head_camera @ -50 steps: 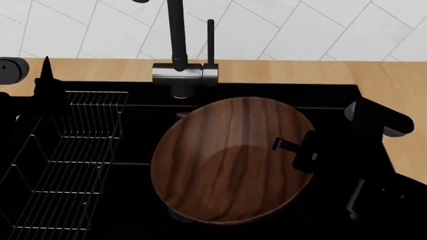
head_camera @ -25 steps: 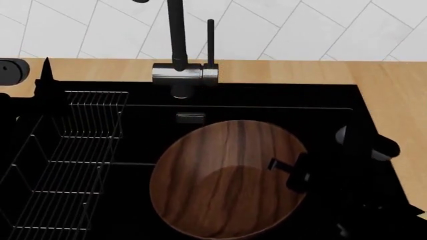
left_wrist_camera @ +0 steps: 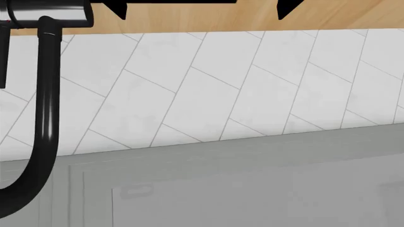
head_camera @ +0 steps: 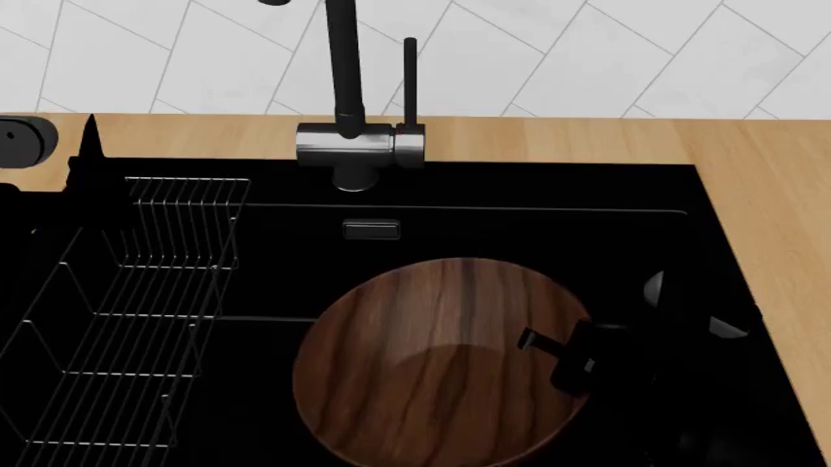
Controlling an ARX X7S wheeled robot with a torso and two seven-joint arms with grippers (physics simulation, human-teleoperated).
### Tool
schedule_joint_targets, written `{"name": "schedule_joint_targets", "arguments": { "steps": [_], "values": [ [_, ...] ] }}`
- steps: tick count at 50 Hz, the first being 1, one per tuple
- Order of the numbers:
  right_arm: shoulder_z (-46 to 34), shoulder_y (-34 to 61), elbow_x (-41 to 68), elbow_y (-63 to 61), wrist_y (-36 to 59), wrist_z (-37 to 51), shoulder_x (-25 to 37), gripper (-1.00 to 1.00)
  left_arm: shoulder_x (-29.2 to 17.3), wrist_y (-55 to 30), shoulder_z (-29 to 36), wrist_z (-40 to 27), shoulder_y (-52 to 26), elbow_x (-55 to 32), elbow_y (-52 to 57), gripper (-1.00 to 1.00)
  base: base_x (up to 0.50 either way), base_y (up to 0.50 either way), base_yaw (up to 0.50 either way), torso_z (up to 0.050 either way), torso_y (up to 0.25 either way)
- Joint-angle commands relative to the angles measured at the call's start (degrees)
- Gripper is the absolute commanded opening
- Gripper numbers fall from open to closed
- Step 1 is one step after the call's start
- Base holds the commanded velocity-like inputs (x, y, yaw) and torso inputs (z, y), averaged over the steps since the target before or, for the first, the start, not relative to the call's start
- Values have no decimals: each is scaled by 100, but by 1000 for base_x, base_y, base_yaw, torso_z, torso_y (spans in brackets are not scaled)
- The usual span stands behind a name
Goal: Move the fresh-baked cupcake off the tray onto the counter, and place the bowl used for mixing into the sink.
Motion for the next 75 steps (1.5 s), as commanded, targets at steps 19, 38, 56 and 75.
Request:
{"name": "schedule_joint_targets", "arguments": {
  "steps": [19, 38, 56, 75],
  "values": [
    [947, 69, -1312, 565, -120, -74, -237, -100, -12, 21, 12, -10, 0, -27, -27, 100, 0, 0, 0, 0, 0],
    [1946, -58, -2505, 567, -50, -207, -369, -100, -24, 63, 18, -14, 29, -37, -53, 100, 0, 0, 0, 0, 0],
    [2442, -17, -3237, 567, 108, -176, -438, 100, -32, 92, 20, -16, 45, -55, -75, 100, 0, 0, 0, 0, 0],
    [2336, -164, -3482, -1353, 1281, -103, -583, 100, -39, 18, 51, -54, 16, -77, 1, 100, 0, 0, 0, 0, 0]
  ]
}}
